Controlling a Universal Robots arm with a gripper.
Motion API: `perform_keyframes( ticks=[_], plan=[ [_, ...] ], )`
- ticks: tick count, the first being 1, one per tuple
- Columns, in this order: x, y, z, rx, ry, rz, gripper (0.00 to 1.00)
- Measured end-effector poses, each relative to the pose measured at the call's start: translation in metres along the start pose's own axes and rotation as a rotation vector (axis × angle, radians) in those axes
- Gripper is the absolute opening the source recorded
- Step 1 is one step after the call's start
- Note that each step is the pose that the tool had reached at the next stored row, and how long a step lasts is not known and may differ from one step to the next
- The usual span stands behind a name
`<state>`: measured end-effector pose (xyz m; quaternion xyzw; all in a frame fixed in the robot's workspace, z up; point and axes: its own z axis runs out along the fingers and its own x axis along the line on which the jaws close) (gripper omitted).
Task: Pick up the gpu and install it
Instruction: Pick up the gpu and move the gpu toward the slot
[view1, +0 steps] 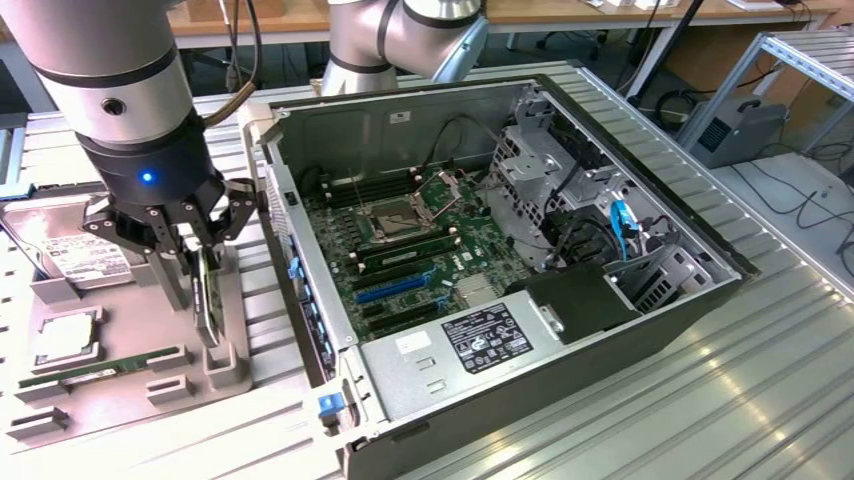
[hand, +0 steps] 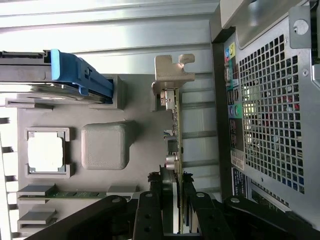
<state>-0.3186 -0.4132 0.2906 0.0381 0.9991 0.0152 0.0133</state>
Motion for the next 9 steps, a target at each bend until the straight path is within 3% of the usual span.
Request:
perform_keyframes(
  ticks=[9],
  plan=[
    [-0.0002,0.0001,-0.0039,0.0,0.0,0.0,0.27]
  ],
)
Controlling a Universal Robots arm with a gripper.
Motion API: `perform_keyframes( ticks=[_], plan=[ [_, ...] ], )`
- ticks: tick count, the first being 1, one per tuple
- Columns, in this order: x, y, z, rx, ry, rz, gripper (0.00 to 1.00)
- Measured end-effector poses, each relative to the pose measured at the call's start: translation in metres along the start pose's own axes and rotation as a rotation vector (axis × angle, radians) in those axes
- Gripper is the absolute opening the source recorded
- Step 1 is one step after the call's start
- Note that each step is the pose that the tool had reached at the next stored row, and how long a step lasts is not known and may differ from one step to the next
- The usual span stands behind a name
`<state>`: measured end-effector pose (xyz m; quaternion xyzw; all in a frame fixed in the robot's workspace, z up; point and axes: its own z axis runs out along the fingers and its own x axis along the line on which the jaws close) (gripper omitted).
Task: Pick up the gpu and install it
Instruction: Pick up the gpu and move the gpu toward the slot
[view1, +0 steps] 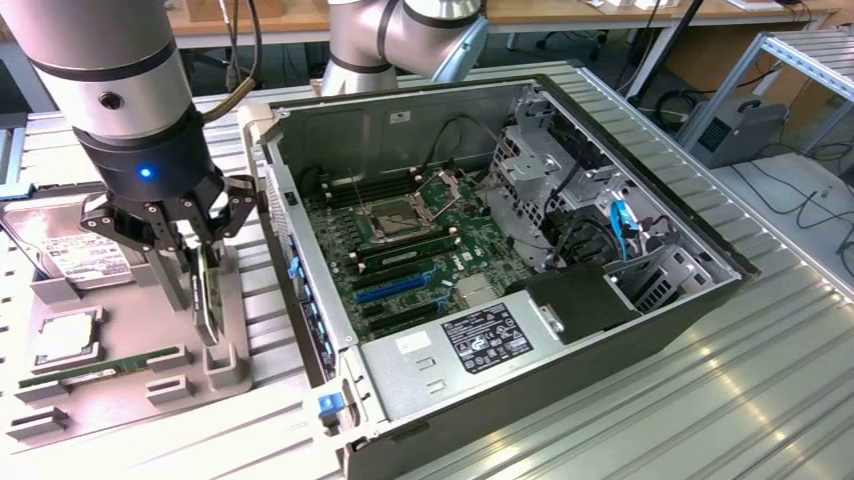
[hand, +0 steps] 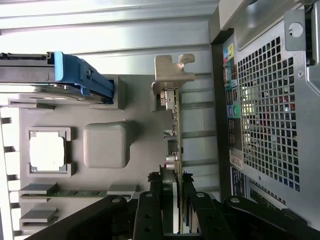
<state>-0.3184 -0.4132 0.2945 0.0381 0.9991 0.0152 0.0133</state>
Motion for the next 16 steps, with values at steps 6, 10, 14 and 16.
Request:
perform_keyframes(
  ticks=[6,10,14,16],
  plan=[
    [-0.0001,0.0001,-0.0037,0.0,0.0,0.0,0.27],
    [-0.0002,0.0002,-0.0059,0.0,0.0,0.0,0.27],
    [-0.0003,0.0003,-0.0078,0.0,0.0,0.0,0.27],
    [-0.0004,0.0003,-0.0094,0.0,0.0,0.0,0.27]
  ],
)
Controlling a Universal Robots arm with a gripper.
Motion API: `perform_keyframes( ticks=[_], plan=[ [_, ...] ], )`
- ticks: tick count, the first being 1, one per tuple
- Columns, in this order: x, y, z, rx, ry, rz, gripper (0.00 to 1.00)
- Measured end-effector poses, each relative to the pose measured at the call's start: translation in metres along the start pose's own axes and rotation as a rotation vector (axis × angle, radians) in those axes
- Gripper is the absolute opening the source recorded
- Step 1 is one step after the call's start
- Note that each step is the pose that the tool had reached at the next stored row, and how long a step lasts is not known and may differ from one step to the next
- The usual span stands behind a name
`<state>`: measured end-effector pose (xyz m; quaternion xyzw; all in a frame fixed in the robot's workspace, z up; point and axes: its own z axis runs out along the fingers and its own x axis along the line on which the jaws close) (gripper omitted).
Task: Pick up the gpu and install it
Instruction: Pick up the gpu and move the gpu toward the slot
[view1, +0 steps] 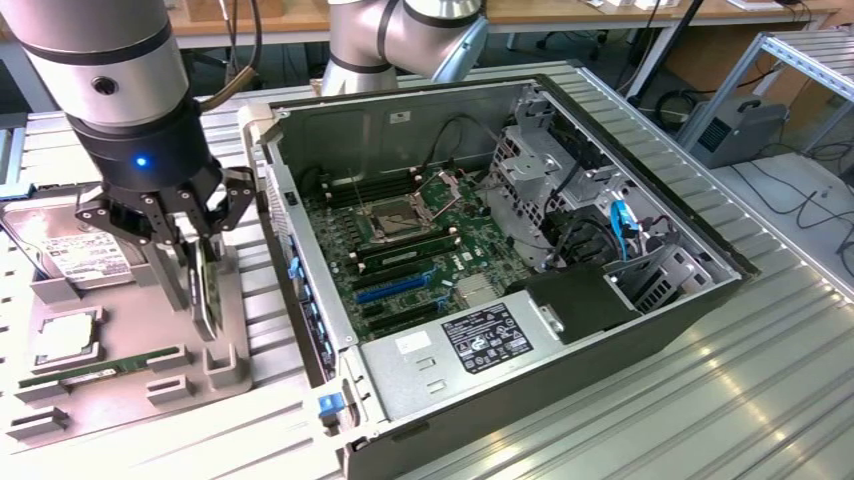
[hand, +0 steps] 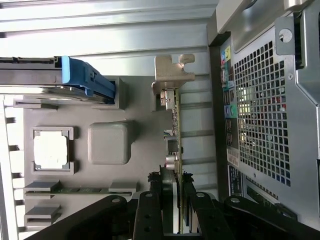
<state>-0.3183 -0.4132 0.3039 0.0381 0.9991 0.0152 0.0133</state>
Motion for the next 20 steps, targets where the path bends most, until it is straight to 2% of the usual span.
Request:
perform_keyframes(
  ticks=[17,20],
  plan=[
    [-0.001,0.0004,-0.0112,-0.0001,-0.0001,0.0,0.27],
    [-0.001,0.0007,-0.0191,-0.0001,0.0,0.0,0.27]
  ],
)
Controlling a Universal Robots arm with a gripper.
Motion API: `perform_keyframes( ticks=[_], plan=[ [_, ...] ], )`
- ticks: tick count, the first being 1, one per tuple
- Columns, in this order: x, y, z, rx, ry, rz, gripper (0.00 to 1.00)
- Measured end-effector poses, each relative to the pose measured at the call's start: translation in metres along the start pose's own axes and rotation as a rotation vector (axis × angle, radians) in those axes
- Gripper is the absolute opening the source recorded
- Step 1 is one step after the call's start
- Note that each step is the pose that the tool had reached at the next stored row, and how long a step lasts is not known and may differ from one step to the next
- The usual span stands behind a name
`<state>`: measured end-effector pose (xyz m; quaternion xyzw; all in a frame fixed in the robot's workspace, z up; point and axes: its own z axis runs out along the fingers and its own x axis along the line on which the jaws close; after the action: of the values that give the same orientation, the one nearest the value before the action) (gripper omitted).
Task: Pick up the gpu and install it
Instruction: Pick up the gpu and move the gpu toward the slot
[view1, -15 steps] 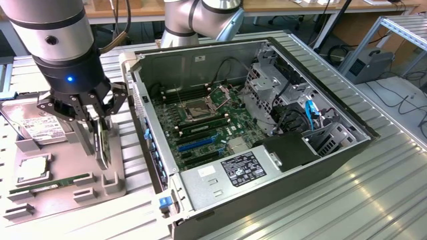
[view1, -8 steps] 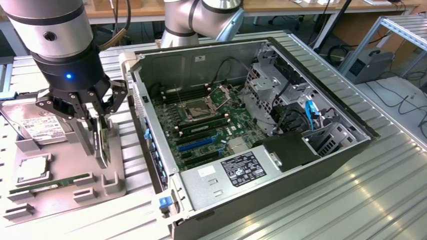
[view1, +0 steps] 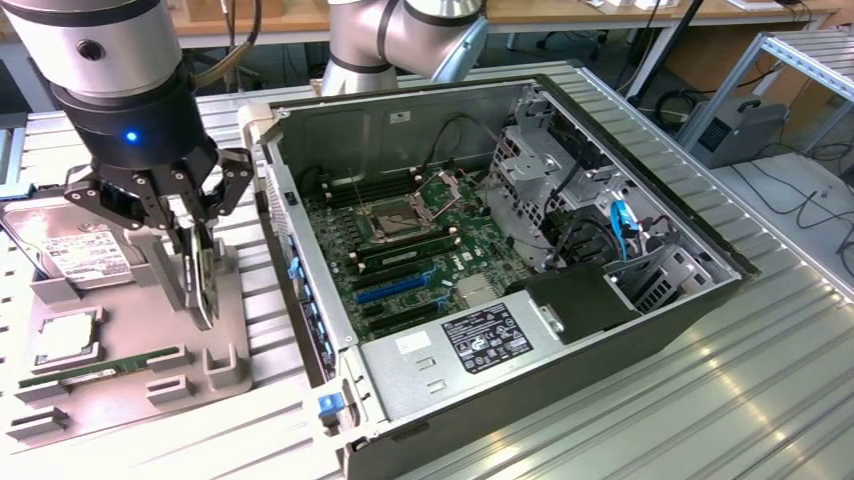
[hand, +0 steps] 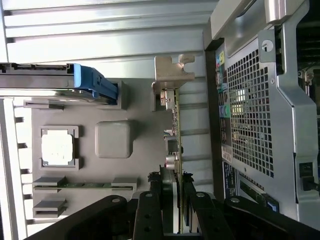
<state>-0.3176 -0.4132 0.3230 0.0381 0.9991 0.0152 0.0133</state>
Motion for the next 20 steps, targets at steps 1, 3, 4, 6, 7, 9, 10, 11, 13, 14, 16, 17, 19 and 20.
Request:
perform_keyframes(
  ticks=[1,3,4,6,7,9,10,11,13,14,16,17,19,20],
  plan=[
    [0.0,0.0001,-0.0031,0.0,0.0,0.0,0.27],
    [0.0,0.0003,-0.0083,0.0,0.0,0.0,0.27],
    [-0.001,0.0004,-0.011,0.0,0.0,0.0,0.27],
    [-0.001,0.0006,-0.0178,0.0,0.0001,0.0,0.27],
    [-0.001,0.0007,-0.0205,0.0,0.0001,0.0,0.27],
    [-0.002,0.001,-0.0293,0.0,0.0001,0.0,0.27],
    [-0.002,0.0011,-0.0328,0.0,0.0002,0.0,0.27],
    [-0.002,0.0012,-0.0336,0.0,0.0003,0.0,0.27],
    [-0.002,0.0012,-0.0348,0.0,0.0003,0.0,0.27],
    [-0.002,0.0012,-0.0355,0.0,0.0004,0.0,0.27],
    [-0.002,0.0013,-0.0365,0.0001,0.0004,0.0,0.27],
    [-0.002,0.0013,-0.037,0.0,0.0003,0.0,0.27],
    [-0.002,0.0013,-0.0382,0.0,0.0003,0.0,0.27],
    [-0.002,0.0013,-0.0388,0.0001,0.0004,0.0,0.27]
  ],
)
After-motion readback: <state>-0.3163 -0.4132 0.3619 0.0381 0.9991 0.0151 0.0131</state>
